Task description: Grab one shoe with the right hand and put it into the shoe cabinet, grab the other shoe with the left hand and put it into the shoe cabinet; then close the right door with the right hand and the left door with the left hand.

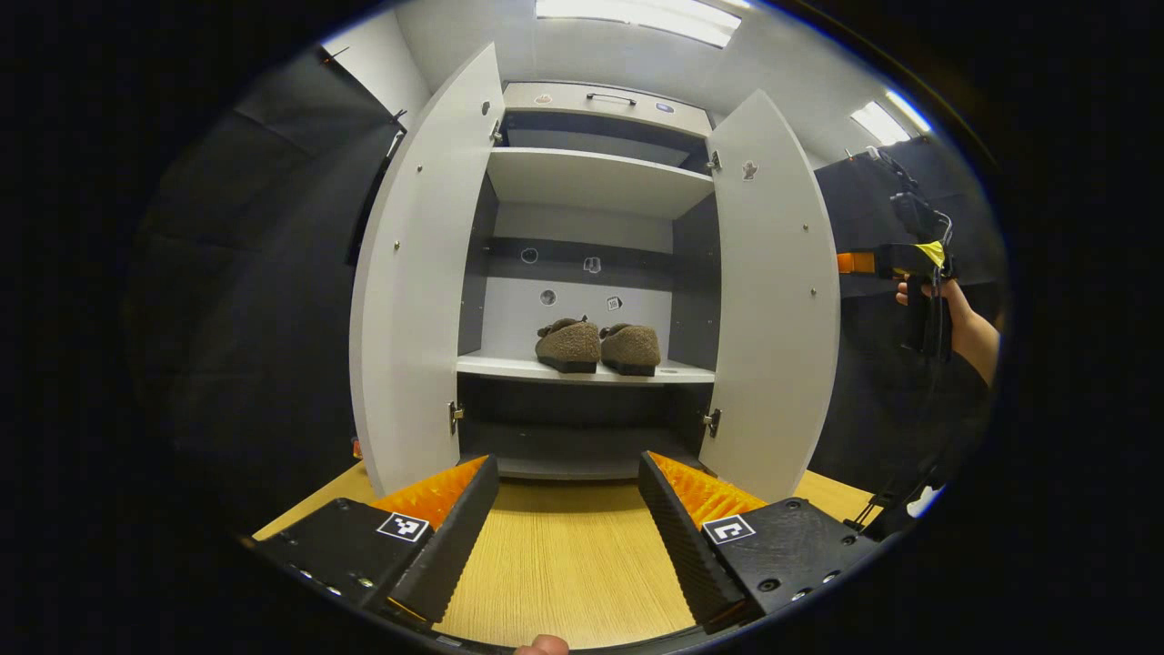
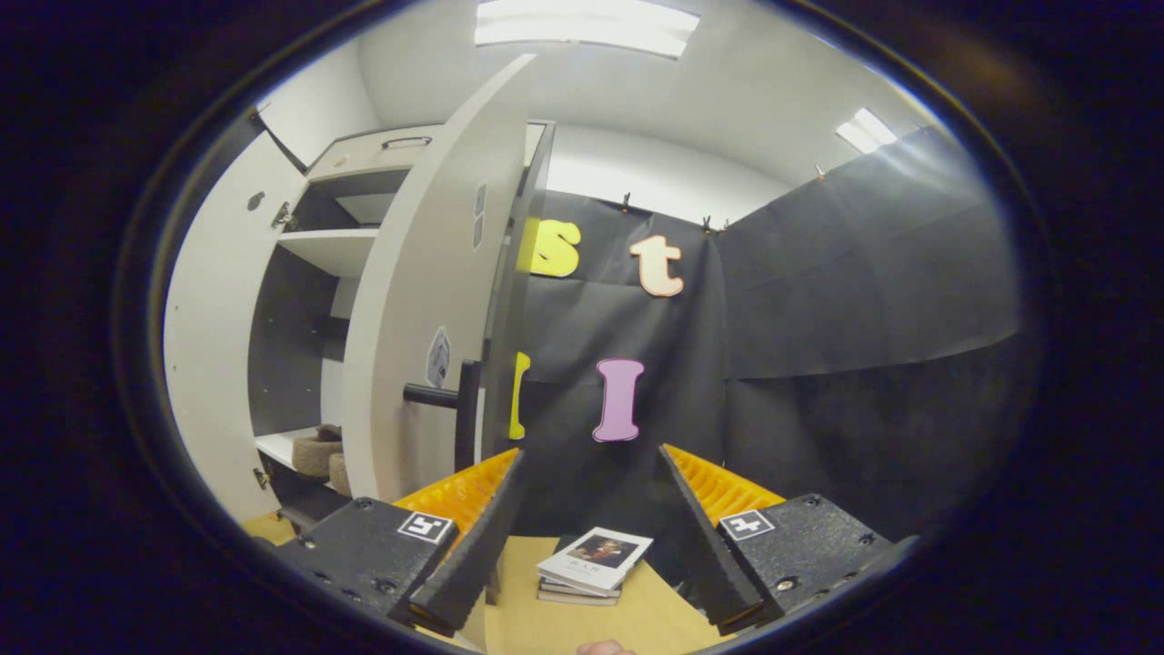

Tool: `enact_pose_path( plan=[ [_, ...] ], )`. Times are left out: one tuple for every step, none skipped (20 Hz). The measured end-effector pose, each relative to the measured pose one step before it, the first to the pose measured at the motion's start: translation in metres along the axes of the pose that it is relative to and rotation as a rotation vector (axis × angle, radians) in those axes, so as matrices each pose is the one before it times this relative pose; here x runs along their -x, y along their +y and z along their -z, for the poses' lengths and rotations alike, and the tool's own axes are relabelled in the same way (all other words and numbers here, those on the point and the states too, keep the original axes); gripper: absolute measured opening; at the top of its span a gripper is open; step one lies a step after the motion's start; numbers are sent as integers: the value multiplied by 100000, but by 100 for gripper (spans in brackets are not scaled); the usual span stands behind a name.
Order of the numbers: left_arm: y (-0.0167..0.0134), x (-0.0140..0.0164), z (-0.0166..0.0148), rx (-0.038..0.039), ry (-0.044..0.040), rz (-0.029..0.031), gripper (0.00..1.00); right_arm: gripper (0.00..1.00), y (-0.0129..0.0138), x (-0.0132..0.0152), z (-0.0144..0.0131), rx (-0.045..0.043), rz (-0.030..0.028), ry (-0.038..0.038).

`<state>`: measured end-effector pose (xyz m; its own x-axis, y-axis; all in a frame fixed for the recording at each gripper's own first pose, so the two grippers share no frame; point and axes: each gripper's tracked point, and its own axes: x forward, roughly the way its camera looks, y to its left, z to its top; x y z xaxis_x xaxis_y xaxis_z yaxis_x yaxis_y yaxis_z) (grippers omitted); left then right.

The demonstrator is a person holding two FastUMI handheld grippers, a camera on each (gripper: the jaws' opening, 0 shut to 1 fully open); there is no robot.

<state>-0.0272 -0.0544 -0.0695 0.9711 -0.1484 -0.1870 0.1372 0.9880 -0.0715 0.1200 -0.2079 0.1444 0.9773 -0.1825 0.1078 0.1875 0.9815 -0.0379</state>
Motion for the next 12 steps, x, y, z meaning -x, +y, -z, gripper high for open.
enact_pose_path(
  plan=[
    [-243,-41,-97,304,-128,589,94,92,310,46,-39,-664,-775,442],
    [-220,-156,-152,252,-250,796,93,92,436,86,36,-152,-841,417],
    [-142,-131,-276,138,-561,504,93,89,692,175,-154,208,-1055,-370],
    [-22,68,-251,-63,-785,163,93,89,901,210,-92,314,-1555,-205],
    [113,-21,-154,-207,-515,45,93,91,1129,157,-119,-538,-2050,-583],
    [136,42,-19,-258,-74,-61,93,89,1234,152,-89,-852,-2187,-33],
    [162,106,-7,-293,81,-437,93,91,1255,-49,-104,-695,-2171,-558],
    [254,142,55,-265,200,-666,94,92,1216,-198,-56,143,-2634,-291],
    [360,210,-17,-136,-103,-812,94,92,1195,-254,-66,268,-2725,-290],
    [377,126,-27,-40,-65,-893,93,91,1324,-460,12,61,-2559,-169],
    [367,199,-24,-52,-221,-1213,94,92,1135,-550,40,-253,-1913,-209],
    [397,145,-53,13,-265,-1188,94,92,1171,-797,6,-401,-1390,-559]
  ],
)
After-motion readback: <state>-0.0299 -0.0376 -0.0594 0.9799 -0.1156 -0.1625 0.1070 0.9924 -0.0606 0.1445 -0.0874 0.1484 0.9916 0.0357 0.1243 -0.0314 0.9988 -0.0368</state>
